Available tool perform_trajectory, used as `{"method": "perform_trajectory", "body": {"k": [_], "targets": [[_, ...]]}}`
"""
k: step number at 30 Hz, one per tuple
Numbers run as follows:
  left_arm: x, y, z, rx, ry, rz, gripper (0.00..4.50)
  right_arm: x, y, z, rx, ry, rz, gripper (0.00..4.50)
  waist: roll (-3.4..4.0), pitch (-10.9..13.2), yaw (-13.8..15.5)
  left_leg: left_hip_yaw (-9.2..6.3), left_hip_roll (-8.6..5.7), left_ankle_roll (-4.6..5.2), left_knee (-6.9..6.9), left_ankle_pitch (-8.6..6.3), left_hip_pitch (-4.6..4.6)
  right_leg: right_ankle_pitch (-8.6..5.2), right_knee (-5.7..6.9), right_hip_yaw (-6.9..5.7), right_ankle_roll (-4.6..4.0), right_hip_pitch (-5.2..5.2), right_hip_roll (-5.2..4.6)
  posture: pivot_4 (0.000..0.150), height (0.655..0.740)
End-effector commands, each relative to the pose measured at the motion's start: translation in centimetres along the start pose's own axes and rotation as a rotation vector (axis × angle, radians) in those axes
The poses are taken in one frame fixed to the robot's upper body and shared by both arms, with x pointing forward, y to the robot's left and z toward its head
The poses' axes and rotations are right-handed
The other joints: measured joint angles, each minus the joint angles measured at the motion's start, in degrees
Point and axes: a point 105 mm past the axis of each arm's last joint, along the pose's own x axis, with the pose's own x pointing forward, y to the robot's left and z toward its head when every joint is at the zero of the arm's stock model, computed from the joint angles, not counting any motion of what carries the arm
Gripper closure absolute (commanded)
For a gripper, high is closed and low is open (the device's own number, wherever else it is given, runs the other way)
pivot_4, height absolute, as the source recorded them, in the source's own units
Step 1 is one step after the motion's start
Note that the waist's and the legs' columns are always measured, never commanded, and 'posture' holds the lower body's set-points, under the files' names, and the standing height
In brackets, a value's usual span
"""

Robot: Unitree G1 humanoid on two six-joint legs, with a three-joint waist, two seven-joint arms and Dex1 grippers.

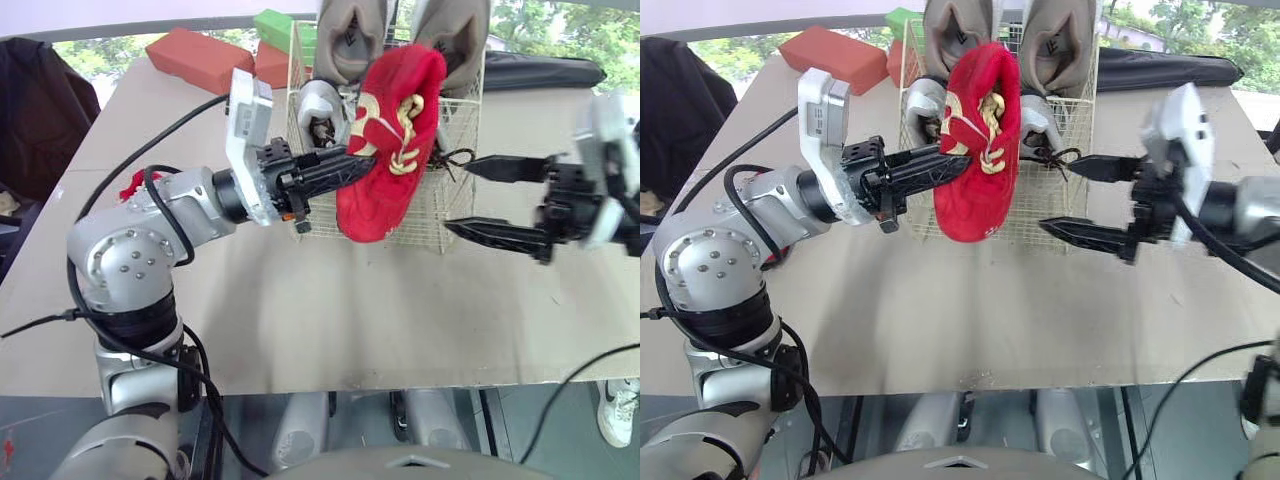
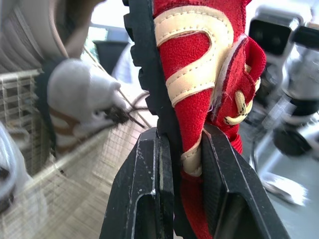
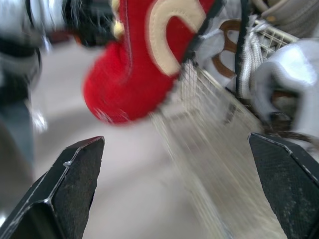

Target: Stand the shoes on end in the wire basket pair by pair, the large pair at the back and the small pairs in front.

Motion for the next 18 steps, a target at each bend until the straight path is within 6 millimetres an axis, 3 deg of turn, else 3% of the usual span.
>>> {"method": "perform_trajectory", "body": {"k": [1,2,5,11,14,15,18], "targets": [[1.1,-1.0,0.5,0.147,-0.051,0.002,4.07,1.9,-0.3,2.1,0.069,-0.162,-0.093,0.0,0.03,0.0,0.0,0.04,0.0,-0.02,-0.01,0.01,-0.01,0.0,0.0,0.03,0.0,-0.01,0.02,0.15,0.74],[1.3,-1.2,0.4,0.169,-0.058,-0.003,4.07,2.4,-0.5,2.1,0.105,-0.178,-0.114,0.0,0.03,0.0,0.0,0.03,-0.02,-0.02,-0.03,0.01,-0.01,0.0,-0.03,0.02,0.0,-0.02,0.04,0.15,0.74],[1.8,-1.6,0.2,0.206,-0.067,-0.025,4.07,3.1,-0.7,2.1,0.15,-0.189,-0.159,0.81,0.03,0.0,0.4,0.07,-0.01,-0.03,-0.03,0.02,-0.15,-0.01,-0.14,-0.07,0.0,-0.06,0.05,0.15,0.74],[2.0,-1.3,0.2,0.245,-0.113,-0.023,4.07,3.0,-0.1,2.1,0.183,-0.181,-0.157,3.51,0.03,0.0,0.1,0.17,-0.01,-0.01,-0.08,0.01,-0.18,-0.02,-0.22,-0.06,0.01,-0.08,0.04,0.15,0.74],[1.8,-1.1,0.4,0.217,-0.137,-0.022,4.07,2.9,0.4,2.2,0.167,-0.175,-0.148,4.2,0.03,0.0,0.0,0.21,-0.01,0.22,-0.07,-0.12,-0.16,-0.02,-0.18,-0.07,0.01,-0.07,0.1,0.15,0.74],[1.5,-1.2,0.7,0.171,-0.161,-0.035,3.27,2.8,0.5,2.3,0.159,-0.177,-0.146,4.23,0.03,0.0,0.0,0.21,-0.01,0.23,-0.07,-0.14,-0.16,-0.02,-0.15,-0.06,0.01,-0.07,0.12,0.15,0.74],[0.7,-0.8,0.7,0.091,-0.162,-0.012,2.15,2.4,1.0,2.9,0.058,-0.198,-0.157,4.31,0.03,0.0,-0.1,0.19,0.01,0.25,-0.04,-0.14,-0.14,-0.01,-0.13,-0.05,0.0,-0.07,0.18,0.15,0.74]]}}
